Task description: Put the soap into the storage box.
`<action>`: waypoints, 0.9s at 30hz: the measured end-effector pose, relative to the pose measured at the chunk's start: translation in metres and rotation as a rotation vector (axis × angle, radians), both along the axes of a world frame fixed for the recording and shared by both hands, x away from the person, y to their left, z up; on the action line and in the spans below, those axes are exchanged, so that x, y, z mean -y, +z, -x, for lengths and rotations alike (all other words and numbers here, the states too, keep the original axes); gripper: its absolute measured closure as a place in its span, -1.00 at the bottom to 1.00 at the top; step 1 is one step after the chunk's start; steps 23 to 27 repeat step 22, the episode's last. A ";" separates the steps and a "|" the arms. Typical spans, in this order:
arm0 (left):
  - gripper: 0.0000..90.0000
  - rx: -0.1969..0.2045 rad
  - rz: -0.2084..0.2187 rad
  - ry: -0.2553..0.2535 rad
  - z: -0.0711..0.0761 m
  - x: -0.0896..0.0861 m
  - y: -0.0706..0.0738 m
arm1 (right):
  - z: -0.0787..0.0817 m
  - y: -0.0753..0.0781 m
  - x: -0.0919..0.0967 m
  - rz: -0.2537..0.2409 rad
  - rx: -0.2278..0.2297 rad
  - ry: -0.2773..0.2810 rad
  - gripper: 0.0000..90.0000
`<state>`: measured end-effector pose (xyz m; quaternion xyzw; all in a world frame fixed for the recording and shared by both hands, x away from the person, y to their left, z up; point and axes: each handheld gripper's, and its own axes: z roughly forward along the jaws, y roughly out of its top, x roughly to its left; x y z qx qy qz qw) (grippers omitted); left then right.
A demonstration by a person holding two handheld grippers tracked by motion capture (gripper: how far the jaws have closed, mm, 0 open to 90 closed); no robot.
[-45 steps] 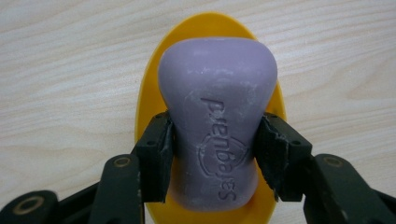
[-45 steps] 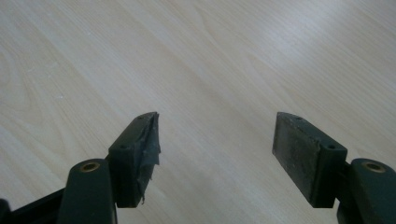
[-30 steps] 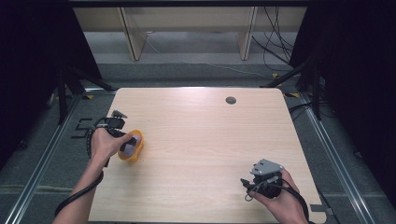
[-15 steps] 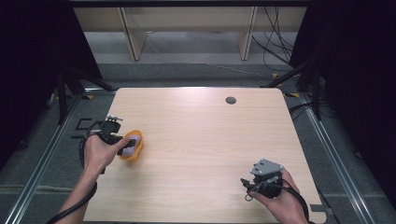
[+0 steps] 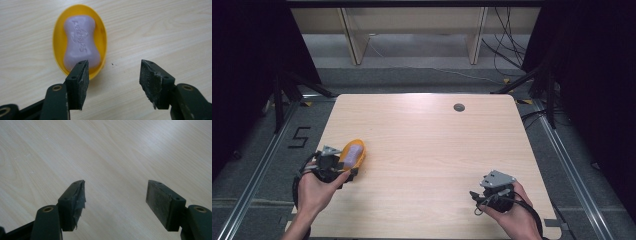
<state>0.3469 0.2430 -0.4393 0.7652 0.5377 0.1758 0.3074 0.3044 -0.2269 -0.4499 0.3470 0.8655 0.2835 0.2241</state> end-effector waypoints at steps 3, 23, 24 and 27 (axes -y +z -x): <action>-0.09 0.012 0.003 -0.017 0.009 0.001 -0.010 | 0.000 0.000 0.000 0.001 0.005 0.000 -0.28; -0.04 0.104 0.101 -0.025 0.043 0.008 -0.053 | -0.002 -0.002 0.000 -0.011 -0.002 -0.010 -0.26; -0.04 0.104 0.101 -0.025 0.043 0.008 -0.053 | -0.002 -0.002 0.000 -0.011 -0.002 -0.010 -0.26; -0.04 0.104 0.101 -0.025 0.043 0.008 -0.053 | -0.002 -0.002 0.000 -0.011 -0.002 -0.010 -0.26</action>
